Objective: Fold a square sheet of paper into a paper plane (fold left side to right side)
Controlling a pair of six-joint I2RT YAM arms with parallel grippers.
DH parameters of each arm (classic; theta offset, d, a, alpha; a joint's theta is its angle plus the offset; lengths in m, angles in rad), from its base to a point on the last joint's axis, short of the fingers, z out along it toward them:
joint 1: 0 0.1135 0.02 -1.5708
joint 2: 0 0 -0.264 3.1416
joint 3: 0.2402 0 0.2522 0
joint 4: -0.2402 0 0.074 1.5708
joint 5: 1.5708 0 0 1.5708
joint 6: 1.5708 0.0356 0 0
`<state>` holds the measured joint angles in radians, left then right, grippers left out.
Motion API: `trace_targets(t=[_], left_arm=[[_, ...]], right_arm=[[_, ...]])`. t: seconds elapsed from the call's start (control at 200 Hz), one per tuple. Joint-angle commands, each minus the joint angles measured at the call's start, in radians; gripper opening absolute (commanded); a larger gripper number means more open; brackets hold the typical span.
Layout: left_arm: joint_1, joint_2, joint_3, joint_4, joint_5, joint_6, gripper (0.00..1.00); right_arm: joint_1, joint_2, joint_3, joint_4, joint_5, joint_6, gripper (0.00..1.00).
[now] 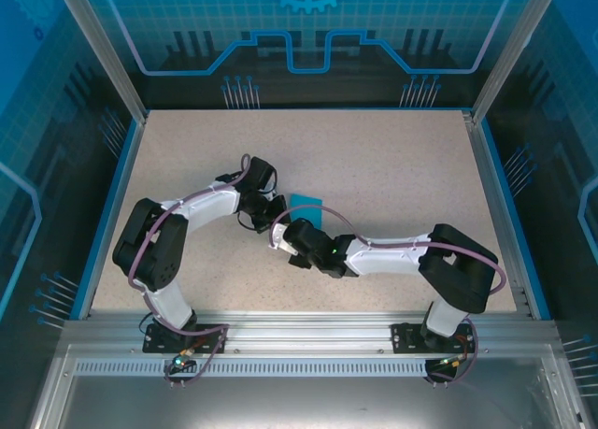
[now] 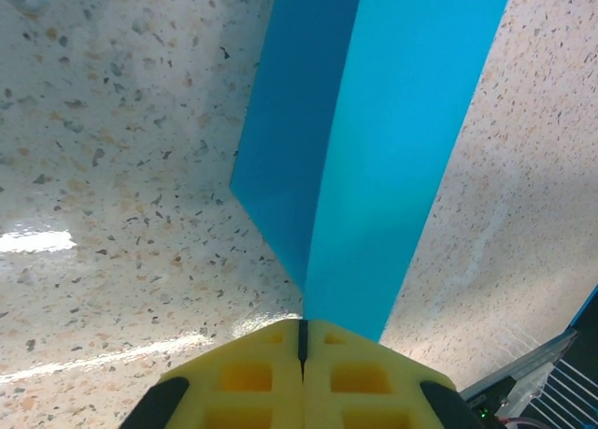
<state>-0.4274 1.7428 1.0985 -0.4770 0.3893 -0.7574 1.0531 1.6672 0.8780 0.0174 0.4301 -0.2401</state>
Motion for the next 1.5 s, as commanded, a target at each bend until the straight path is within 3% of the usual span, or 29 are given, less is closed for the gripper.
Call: trace_targets(t=[0.0,0.15,0.265,0.58,0.96,1.37,1.496], left_arm=[[0.011,0.001,0.047,-0.054,-0.021,0.033,0.12],[0.045,-0.024,0.085,-0.109,-0.033,0.081,0.32],[0.061,-0.028,0.132,-0.137,-0.028,0.118,0.4],[0.007,0.17,0.326,-0.12,0.119,0.192,0.35],[-0.054,0.419,0.509,-0.163,0.117,0.217,0.3],[-0.064,0.492,0.483,-0.183,0.051,0.255,0.27],[-0.072,0.496,0.467,-0.177,0.045,0.266,0.26]], right_arm=[[-0.001,-0.03,-0.031,-0.032,-0.029,0.024,0.0],[-0.015,-0.044,-0.056,-0.04,-0.056,0.059,0.0],[-0.03,-0.052,-0.07,-0.039,-0.07,0.084,0.0],[-0.051,-0.05,-0.076,-0.034,-0.086,0.116,0.0],[-0.063,-0.035,-0.072,-0.035,-0.1,0.141,0.0],[-0.138,-0.062,-0.061,-0.093,-0.303,0.185,0.0],[-0.194,-0.079,-0.059,-0.111,-0.416,0.221,0.0]])
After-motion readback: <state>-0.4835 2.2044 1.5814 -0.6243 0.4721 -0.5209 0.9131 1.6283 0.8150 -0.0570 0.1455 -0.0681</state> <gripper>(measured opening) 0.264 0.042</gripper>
